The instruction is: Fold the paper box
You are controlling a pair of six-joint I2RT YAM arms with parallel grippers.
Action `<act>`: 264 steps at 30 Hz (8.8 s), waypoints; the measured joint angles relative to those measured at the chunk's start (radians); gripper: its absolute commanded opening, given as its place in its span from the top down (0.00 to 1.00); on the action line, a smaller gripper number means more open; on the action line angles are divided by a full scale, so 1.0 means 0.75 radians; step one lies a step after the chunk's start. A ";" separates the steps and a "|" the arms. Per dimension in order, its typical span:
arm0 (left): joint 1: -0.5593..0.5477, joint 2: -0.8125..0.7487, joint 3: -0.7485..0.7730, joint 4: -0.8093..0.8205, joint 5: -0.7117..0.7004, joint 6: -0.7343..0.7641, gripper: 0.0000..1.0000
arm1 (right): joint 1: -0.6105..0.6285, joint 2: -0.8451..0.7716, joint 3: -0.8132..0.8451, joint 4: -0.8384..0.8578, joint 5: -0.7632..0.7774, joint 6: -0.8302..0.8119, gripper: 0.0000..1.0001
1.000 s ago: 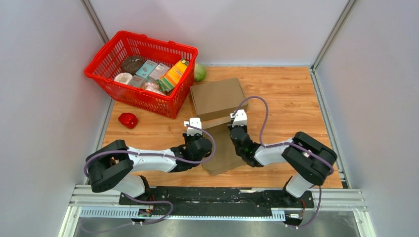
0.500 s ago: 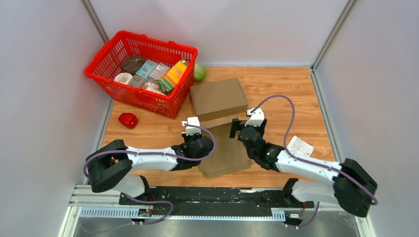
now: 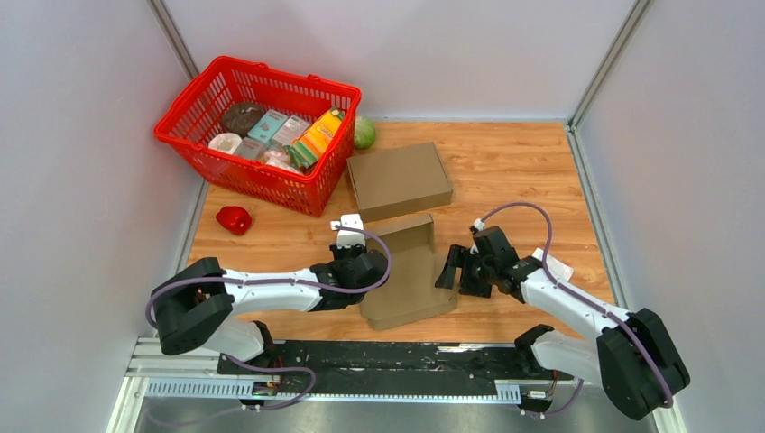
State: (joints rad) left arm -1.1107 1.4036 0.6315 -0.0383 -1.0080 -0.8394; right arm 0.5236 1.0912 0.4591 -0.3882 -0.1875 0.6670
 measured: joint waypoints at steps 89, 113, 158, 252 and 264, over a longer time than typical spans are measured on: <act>0.327 0.102 1.104 -0.956 1.474 -0.234 1.00 | -1.796 -0.143 0.021 -0.199 -0.181 -0.080 0.02; 0.421 0.039 1.017 -1.078 1.008 -1.230 1.00 | -1.510 0.024 0.086 0.041 0.042 -0.161 0.00; 0.472 -0.191 0.884 -1.133 0.807 -1.105 0.47 | -0.954 0.413 0.352 -0.258 0.306 -0.224 1.00; 1.163 -0.053 0.057 -0.733 0.832 -0.472 0.92 | 0.473 -0.127 0.431 -0.132 0.384 -0.359 0.14; 1.167 -0.419 -0.130 -0.681 0.776 -0.476 1.00 | 0.461 -0.224 0.406 -0.132 0.406 -0.388 0.13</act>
State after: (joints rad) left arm -0.2352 1.0893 0.5339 -0.5491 -0.4259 -1.1965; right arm 0.8696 0.9230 0.7635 -0.4873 0.1169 0.3763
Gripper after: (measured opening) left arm 0.007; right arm 0.866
